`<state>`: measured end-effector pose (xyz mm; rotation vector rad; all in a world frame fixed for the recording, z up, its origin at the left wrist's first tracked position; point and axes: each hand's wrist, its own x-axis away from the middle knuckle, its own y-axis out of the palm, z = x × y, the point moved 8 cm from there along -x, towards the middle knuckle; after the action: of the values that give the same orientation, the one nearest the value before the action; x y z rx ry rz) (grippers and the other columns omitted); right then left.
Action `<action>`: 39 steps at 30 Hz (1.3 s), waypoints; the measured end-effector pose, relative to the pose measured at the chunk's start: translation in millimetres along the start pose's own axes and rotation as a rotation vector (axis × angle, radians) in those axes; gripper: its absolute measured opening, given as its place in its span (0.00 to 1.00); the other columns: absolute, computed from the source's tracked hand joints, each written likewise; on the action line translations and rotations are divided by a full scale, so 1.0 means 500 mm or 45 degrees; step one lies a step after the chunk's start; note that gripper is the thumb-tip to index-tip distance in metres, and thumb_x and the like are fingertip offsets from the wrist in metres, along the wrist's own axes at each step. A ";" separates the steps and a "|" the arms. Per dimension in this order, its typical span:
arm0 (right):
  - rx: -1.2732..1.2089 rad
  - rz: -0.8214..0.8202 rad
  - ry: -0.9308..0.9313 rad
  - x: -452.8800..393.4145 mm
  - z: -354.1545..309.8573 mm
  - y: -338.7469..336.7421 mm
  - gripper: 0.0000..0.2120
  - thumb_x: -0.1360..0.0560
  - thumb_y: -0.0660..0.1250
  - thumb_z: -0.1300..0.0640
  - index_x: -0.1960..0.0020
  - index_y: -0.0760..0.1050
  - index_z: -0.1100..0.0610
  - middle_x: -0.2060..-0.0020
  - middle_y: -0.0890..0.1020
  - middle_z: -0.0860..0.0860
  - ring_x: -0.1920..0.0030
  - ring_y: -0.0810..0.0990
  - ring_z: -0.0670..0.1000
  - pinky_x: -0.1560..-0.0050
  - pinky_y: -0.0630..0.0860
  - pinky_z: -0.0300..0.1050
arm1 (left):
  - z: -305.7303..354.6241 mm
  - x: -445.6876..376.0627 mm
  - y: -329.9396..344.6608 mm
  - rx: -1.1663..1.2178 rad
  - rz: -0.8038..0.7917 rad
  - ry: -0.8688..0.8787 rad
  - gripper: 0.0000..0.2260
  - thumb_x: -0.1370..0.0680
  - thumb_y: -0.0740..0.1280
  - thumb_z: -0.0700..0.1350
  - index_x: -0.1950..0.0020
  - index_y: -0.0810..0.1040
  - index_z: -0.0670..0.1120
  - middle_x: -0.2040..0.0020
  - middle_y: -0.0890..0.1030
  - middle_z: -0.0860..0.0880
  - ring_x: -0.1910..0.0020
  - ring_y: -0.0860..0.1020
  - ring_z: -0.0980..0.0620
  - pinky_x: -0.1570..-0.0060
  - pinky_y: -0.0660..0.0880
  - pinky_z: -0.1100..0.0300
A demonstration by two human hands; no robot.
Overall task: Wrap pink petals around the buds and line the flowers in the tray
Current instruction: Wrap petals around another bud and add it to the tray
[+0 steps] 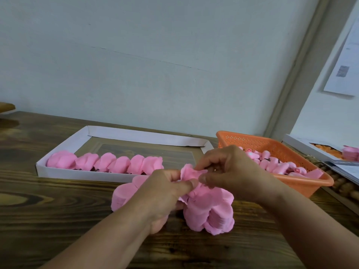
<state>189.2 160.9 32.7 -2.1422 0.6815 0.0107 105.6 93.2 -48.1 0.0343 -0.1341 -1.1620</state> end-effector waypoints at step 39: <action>-0.270 0.214 0.246 -0.001 0.031 0.016 0.13 0.31 0.67 0.72 0.68 0.75 0.58 0.80 0.78 0.50 0.79 0.76 0.45 0.77 0.71 0.33 | -0.019 -0.010 -0.011 0.193 0.052 -0.104 0.06 0.26 0.70 0.41 0.50 0.82 0.41 0.51 0.84 0.41 0.57 0.84 0.47 0.67 0.79 0.60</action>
<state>188.7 168.7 17.4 -2.3011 1.0109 -0.0355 99.8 95.4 -58.7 0.1175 -0.2943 -1.1112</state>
